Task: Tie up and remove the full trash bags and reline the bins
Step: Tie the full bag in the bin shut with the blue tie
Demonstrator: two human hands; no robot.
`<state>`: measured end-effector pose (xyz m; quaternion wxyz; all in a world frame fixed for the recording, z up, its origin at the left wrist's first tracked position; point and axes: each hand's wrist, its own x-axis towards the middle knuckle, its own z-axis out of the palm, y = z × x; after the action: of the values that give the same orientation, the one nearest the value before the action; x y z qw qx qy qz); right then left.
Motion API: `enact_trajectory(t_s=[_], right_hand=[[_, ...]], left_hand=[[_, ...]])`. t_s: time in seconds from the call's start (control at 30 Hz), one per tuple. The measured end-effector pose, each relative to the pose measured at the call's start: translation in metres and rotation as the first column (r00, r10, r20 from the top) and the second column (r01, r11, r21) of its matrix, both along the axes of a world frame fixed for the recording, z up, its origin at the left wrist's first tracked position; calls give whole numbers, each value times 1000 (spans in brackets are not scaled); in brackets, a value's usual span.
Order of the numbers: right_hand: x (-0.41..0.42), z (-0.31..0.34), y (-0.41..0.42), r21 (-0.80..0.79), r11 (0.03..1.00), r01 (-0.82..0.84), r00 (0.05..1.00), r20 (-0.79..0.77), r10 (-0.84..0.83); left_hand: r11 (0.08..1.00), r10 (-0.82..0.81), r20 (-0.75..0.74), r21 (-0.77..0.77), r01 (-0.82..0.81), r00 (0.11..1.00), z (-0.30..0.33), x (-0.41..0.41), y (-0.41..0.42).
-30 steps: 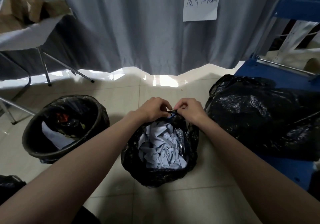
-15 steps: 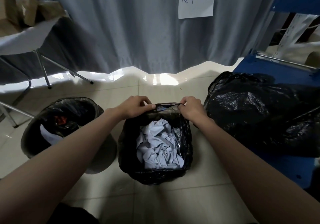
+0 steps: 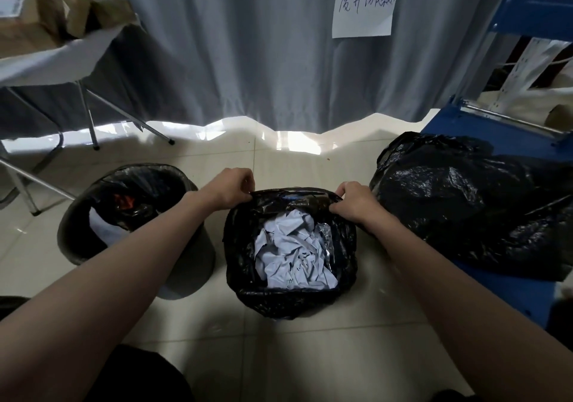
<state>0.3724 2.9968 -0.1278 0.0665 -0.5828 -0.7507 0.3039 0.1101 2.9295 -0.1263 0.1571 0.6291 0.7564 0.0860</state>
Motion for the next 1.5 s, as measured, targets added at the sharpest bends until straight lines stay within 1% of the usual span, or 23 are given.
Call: enact_trajectory(t_s=[0.07,0.13,0.2,0.27,0.33,0.43,0.5,0.6,0.67,0.73,0.8,0.9,0.97,1.07,1.13,1.2,1.27,1.3,1.33,1.4,1.43,1.5], right_hand=[[1,-2,-1,67,996,65,997,-47,-62],[2,-1,-3,119,985,126,987,-116,-112],[3,1,-4,137,980,144,979,-164,-121],[5,3,-7,120,986,117,983,-156,-98],[7,3,-10,65,995,77,992,-103,-70],[11,4,-18,2,1000,25,1000,-2,-25],[16,6,-24,-49,999,7,1000,6,-6],[26,9,-34,-103,995,-17,998,55,23],[31,6,-39,-150,988,-21,998,48,28],[35,2,-42,-166,986,-8,1000,28,13],[37,0,-44,-135,991,-4,999,36,9],[37,0,-45,-57,998,2,998,65,2],[37,0,-43,15,1000,27,996,83,-28],[38,-1,-39,60,997,39,998,48,-42],[39,1,-40,43,999,22,1000,-3,-22],[40,5,-42,-5,1000,-4,999,-42,4],[42,11,-48,-96,995,-22,998,-65,16],[42,13,-50,-146,989,-36,998,-65,27],[44,15,-52,-189,981,-49,997,-62,38],[46,18,-55,-263,962,-73,997,-48,62],[47,19,-57,-286,954,-86,996,-24,82],[48,20,-57,-327,938,-111,993,9,121]], left_hand=[[995,51,-23,88,-49,998,2,0,-2],[972,105,-25,214,-97,994,4,2,-3],[955,124,7,270,-121,992,6,5,-5],[962,150,64,219,-161,987,5,8,-9],[965,218,116,122,-231,969,1,9,-17],[932,352,234,-1,-361,906,-8,9,-32],[911,407,298,-59,-409,863,-13,10,-43],[910,414,422,-172,-378,807,-17,9,-59],[912,411,487,-228,-342,771,-20,8,-69],[917,398,471,-211,-337,787,-20,7,-75],[920,392,423,-151,-362,817,-17,8,-77],[913,393,274,-3,-407,878,-9,8,-78],[898,404,214,90,-430,889,-4,7,-77],[887,419,191,123,-445,888,4,13,-74],[909,364,155,156,-386,919,8,24,-71],[920,268,97,271,-284,959,14,42,-69],[914,150,71,370,-166,986,19,67,-68],[929,77,73,358,-98,994,20,82,-67],[953,-8,82,301,-17,997,20,96,-67],[982,-158,126,124,142,979,13,124,-67],[980,-198,156,41,194,968,6,136,-68],[970,-217,185,-70,233,959,-8,151,-71]])
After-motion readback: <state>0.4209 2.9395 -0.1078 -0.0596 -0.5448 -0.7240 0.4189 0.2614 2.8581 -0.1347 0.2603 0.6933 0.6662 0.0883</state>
